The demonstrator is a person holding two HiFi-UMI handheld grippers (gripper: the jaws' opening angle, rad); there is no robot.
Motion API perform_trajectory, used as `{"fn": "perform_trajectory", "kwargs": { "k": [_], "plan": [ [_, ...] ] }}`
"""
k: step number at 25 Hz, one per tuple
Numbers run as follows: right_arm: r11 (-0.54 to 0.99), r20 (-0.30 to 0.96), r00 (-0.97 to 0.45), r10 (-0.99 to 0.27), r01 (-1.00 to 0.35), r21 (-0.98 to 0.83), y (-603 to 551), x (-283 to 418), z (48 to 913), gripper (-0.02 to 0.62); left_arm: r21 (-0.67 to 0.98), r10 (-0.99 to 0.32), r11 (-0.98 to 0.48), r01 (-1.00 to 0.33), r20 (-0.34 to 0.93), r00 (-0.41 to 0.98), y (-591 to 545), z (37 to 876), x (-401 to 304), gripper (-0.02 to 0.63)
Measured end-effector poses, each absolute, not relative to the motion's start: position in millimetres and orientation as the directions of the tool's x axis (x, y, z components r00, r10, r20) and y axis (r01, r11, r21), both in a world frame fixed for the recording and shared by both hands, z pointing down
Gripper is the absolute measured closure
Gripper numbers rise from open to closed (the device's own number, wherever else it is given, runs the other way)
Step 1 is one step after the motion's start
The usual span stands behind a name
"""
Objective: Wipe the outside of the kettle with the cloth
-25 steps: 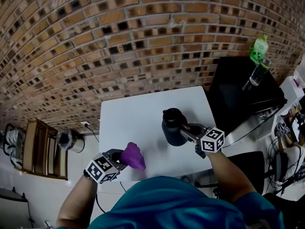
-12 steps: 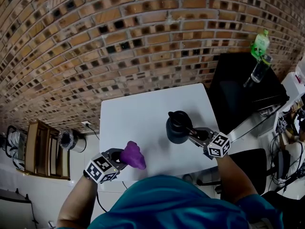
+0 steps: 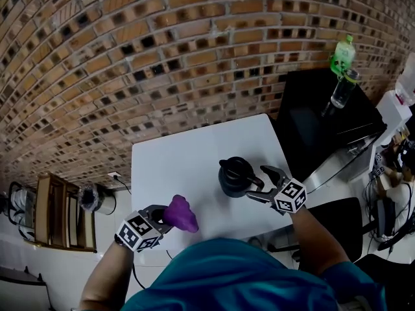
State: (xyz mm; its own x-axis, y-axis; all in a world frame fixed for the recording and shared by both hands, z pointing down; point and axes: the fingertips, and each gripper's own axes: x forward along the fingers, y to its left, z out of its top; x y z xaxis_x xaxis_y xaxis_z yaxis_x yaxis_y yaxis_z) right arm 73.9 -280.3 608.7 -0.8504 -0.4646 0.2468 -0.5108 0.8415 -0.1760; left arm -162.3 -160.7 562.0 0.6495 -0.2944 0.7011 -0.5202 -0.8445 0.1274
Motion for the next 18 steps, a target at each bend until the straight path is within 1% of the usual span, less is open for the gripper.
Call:
{"fn": "perform_trajectory", "kwargs": {
  "k": [1,2,7,12,15,18],
  "plan": [
    [0.838,0.251,-0.846,-0.470,-0.517,-0.175,-280.4,77.3,608.4,0.101,0.134,-0.300,-0.839,-0.528,0.695,0.654,-160.3,560.7,-160.9,0.534],
    [0.834,0.254,-0.843,-0.474,-0.522,-0.177,-279.6,81.6,607.2,0.098,0.145,-0.308,-0.830,-0.538,0.685,0.660,-159.8,558.8,-159.5,0.534],
    [0.839,0.257,-0.843,-0.473,-0.520,-0.162,-269.6,111.4,585.3,0.098,0.235,-0.395,-0.746,-0.623,0.596,0.699,-157.5,547.1,-149.2,0.534],
    [0.861,0.227,-0.863,-0.452,-0.489,-0.142,-243.9,130.0,550.1,0.110,0.289,-0.492,-0.668,-0.686,0.521,0.698,-140.9,535.0,-134.6,0.534],
    [0.861,0.225,-0.861,-0.457,-0.491,-0.131,-219.4,129.8,538.7,0.120,0.283,-0.517,-0.666,-0.690,0.491,0.701,-122.2,521.6,-133.0,0.534],
    [0.844,0.210,-0.843,-0.496,-0.525,-0.113,-184.2,120.2,526.0,0.129,0.245,-0.510,-0.711,-0.659,0.465,0.724,-87.4,509.9,-147.5,0.534]
  ]
}}
